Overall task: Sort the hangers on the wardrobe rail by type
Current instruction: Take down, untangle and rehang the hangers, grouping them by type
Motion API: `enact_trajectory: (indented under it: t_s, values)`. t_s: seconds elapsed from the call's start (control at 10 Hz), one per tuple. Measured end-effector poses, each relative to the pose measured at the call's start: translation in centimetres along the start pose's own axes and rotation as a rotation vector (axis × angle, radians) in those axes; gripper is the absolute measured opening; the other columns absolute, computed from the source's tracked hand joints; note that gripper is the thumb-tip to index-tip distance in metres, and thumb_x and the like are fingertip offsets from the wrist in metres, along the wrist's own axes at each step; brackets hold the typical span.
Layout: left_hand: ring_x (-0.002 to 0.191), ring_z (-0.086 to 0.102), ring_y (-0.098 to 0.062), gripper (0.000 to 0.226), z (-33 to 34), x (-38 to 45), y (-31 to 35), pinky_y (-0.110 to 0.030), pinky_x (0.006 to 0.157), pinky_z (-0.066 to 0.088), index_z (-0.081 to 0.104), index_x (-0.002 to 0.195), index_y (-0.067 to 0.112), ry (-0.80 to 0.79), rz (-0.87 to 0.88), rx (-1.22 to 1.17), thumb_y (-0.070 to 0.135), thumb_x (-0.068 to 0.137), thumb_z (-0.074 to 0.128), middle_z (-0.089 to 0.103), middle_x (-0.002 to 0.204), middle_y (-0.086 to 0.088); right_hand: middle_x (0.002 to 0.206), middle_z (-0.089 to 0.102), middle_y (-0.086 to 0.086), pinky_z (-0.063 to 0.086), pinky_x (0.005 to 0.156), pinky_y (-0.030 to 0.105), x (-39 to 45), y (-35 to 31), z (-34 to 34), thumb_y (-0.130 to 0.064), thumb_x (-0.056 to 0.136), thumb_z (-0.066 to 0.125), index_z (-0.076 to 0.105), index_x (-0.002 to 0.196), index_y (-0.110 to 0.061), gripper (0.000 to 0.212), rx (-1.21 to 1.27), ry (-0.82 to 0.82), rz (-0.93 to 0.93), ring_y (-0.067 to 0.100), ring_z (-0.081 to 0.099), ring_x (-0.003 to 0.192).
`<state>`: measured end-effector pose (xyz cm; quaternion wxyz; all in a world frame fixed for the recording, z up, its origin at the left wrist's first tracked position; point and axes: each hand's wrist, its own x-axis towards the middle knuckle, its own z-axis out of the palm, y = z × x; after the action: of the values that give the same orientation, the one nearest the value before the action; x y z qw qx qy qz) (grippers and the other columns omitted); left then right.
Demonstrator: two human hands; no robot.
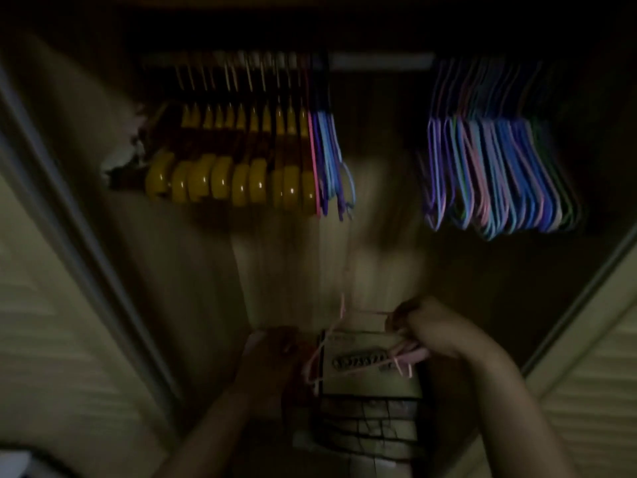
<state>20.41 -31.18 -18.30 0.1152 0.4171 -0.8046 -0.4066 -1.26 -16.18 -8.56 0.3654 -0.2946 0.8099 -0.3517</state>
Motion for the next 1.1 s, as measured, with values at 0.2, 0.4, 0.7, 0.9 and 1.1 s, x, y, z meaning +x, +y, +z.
enact_trajectory:
  t_s: [0.2, 0.4, 0.7, 0.9, 1.1]
  values:
    - [0.136, 0.046, -0.027, 0.066, 0.3, -0.9, -7.8, -0.037, 0.114, 0.036, 0.049, 0.145, 0.024, 0.046, -0.124, 0.046, 0.041, 0.086, 0.073, 0.047, 0.145, -0.002, 0.11, 0.073, 0.015, 0.062, 0.062, 0.032, -2.0, 1.9, -1.9, -0.013, 0.09, 0.06, 0.065, 0.111, 0.003, 0.027, 0.357, -0.332, -0.069, 0.037, 0.073, 0.087]
    - [0.057, 0.063, 0.001, 0.019, -9.8, -3.1, -9.3, -0.014, 0.055, 0.048, 0.072, 0.079, 0.009, 0.014, -0.198, -0.139, 0.0, 0.094, 0.063, 0.071, 0.065, 0.001, 0.11, 0.073, 0.017, 0.06, 0.059, 0.032, 0.6, 7.2, -3.1, -0.017, 0.085, 0.062, 0.065, 0.114, 0.003, 0.035, 0.542, -0.232, 0.045, 0.031, 0.074, 0.081]
    - [0.051, 0.066, -0.02, 0.026, -12.0, -7.4, -3.3, -0.02, 0.049, 0.052, 0.055, 0.086, 0.001, 0.236, -0.198, -0.54, 0.016, 0.104, 0.044, 0.073, 0.073, -0.022, 0.088, 0.062, 0.009, 0.04, 0.056, 0.015, 4.0, 9.5, 4.3, -0.015, 0.101, 0.053, 0.066, 0.09, -0.014, 0.017, -0.164, 0.106, 0.095, 0.015, 0.058, 0.072]
    - [0.079, 0.066, -0.028, 0.016, -4.0, -6.4, 1.0, -0.033, 0.063, 0.047, 0.056, 0.084, 0.021, 0.315, 0.098, 0.241, 0.011, 0.097, 0.055, 0.065, 0.085, -0.007, 0.109, 0.072, 0.012, 0.06, 0.081, 0.046, 0.4, 4.1, 10.1, -0.048, 0.101, 0.045, 0.066, 0.113, -0.009, 0.046, 0.385, -0.322, 0.154, 0.03, 0.073, 0.093]
    - [0.12, 0.06, -0.022, 0.037, 3.0, -6.7, 9.3, -0.007, 0.079, 0.043, 0.056, 0.133, 0.014, 0.275, 0.198, 0.315, 0.031, 0.107, 0.036, 0.062, 0.128, -0.003, 0.109, 0.073, 0.015, 0.052, 0.098, 0.048, -1.1, 0.3, 9.9, -0.048, 0.095, 0.057, 0.071, 0.112, -0.013, 0.041, 0.754, -0.255, 0.165, 0.034, 0.067, 0.11]
